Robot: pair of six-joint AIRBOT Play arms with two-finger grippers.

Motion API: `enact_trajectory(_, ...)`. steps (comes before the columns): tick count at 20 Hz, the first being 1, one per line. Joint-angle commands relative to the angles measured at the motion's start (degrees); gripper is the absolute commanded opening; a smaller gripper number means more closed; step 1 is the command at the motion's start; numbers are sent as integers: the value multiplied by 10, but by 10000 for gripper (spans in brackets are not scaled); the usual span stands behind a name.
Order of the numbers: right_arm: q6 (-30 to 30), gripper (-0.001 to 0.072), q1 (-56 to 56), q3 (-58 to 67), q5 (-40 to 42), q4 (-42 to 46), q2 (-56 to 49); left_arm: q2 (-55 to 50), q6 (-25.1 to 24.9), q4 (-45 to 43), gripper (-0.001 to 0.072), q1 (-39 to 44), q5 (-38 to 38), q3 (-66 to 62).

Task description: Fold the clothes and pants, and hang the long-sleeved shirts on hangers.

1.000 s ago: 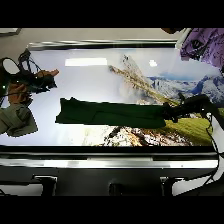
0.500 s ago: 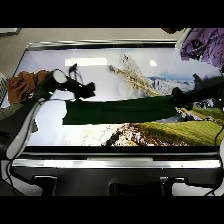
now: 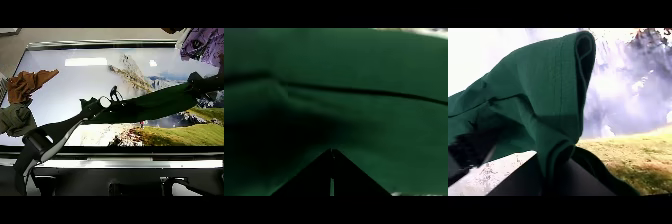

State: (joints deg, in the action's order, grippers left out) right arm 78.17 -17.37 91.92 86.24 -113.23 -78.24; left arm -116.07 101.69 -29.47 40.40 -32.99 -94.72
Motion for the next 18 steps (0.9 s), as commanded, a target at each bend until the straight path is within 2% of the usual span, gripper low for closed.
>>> enact_trajectory(1, -25, 31, 1, 19, 30, 16, 23, -39, 0, 88, 13, 53, 66, -18)
enact_trajectory(6, -30, 31, 1, 19, 42, 60, 36, -69, -14, 100, 13, 69, 58, -73)
enact_trajectory(10, -57, 30, 1, 19, 21, 72, 36, -40, -15, 46, 12, 2, -53, -73)
enact_trajectory(12, -79, 30, 4, 19, 1, 32, 36, -3, 3, -38, 12, -51, -126, -73)
enact_trajectory(15, -127, 30, 61, 19, -28, 23, 36, 86, 51, -233, 12, -150, -263, -73)
enact_trajectory(18, -197, 30, 160, 19, -77, 30, 35, 180, 45, -367, 14, -248, -394, -73)
